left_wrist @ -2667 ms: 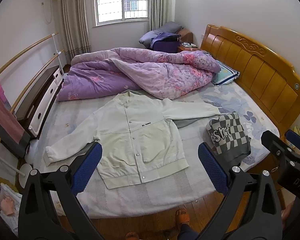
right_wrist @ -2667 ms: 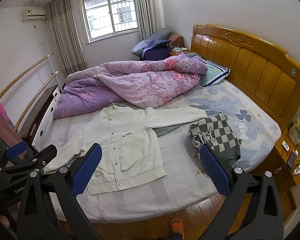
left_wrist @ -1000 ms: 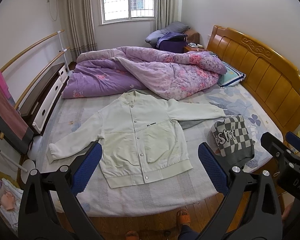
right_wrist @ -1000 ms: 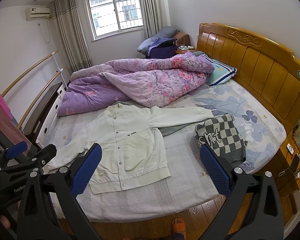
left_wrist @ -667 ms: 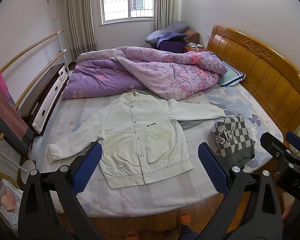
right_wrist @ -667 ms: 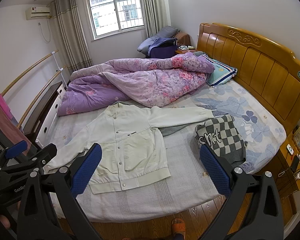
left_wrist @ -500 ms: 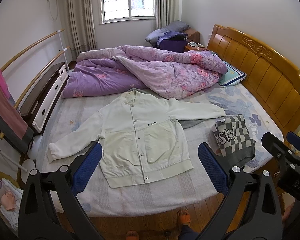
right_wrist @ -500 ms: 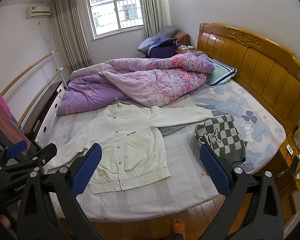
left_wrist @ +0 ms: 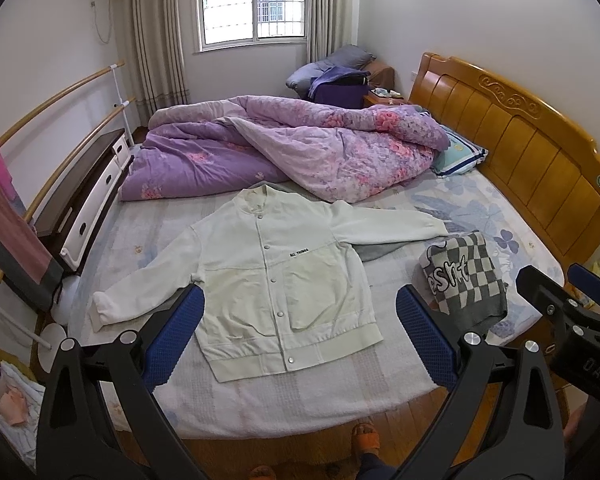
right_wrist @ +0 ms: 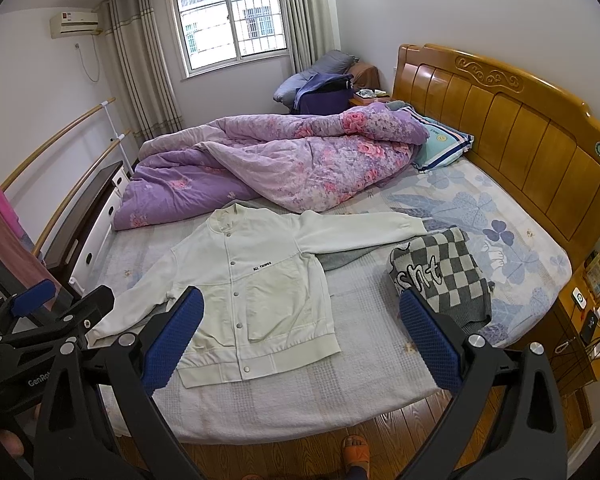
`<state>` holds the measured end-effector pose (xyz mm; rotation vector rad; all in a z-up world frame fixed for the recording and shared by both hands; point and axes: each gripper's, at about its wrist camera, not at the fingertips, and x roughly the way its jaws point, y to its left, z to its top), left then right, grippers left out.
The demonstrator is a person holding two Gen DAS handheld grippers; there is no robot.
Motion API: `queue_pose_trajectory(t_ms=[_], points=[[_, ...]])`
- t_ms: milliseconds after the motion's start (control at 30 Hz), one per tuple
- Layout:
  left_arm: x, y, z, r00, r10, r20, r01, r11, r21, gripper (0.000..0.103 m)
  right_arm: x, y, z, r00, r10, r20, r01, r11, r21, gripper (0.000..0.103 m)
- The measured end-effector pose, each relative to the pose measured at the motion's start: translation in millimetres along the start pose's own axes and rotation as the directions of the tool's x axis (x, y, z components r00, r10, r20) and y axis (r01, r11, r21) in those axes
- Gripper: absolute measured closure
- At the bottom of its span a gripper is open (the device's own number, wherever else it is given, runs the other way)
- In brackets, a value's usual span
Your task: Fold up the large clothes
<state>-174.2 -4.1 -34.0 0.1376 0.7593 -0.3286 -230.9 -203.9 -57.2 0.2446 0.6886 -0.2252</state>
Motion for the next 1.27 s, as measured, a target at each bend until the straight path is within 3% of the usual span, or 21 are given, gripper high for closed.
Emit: queue_pose_trajectory(t_ms=[1267], points=[[9,8,-2,1.000,0.018,-0.014,-0.018,1.000,-0.004,0.006,5,-1,1,1.000,0.005,-0.004,-0.005,1.000,0.000,0.008]])
